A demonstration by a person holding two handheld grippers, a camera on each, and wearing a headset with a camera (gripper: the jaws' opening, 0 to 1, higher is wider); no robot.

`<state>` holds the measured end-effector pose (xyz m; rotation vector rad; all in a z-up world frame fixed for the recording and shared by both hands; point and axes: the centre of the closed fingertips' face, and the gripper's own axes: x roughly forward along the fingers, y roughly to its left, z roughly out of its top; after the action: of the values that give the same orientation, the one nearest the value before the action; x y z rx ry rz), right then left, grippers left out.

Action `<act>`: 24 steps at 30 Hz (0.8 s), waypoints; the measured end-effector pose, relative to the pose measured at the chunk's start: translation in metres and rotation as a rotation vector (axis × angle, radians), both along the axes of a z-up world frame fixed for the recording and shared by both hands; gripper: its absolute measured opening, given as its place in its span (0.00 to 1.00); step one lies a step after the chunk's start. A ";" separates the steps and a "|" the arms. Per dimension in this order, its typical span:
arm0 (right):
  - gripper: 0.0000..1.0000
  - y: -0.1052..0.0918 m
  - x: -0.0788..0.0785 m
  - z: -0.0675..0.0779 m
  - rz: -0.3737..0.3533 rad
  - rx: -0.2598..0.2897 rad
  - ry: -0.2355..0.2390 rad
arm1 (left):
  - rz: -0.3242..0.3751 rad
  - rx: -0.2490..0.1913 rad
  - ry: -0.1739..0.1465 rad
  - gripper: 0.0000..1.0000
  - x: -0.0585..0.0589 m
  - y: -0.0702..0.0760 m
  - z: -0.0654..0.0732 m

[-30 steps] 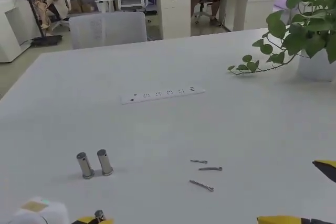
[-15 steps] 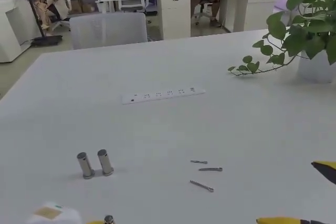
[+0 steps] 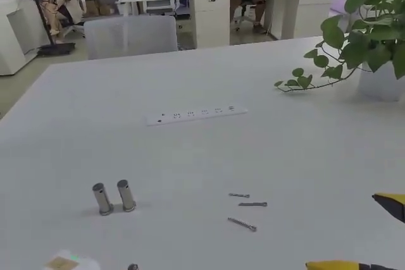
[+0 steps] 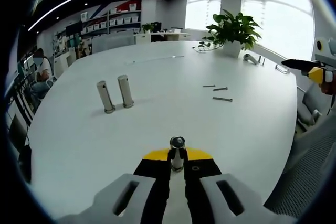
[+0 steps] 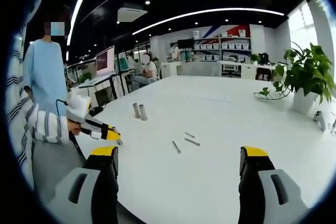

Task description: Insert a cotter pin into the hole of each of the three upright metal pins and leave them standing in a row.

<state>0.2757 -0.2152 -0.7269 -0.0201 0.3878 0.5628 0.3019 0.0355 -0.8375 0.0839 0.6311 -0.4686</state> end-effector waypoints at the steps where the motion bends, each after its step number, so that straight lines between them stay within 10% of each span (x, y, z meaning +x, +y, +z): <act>1: 0.98 0.000 0.000 0.001 0.000 -0.001 -0.001 | -0.001 0.000 -0.001 0.07 0.000 0.000 0.000; 24: 0.98 0.002 0.001 0.001 0.009 -0.002 -0.007 | -0.061 -0.006 -0.039 0.13 0.001 -0.008 0.010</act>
<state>0.2769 -0.2133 -0.7256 -0.0256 0.3818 0.5711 0.3032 0.0272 -0.8273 0.1065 0.5896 -0.5262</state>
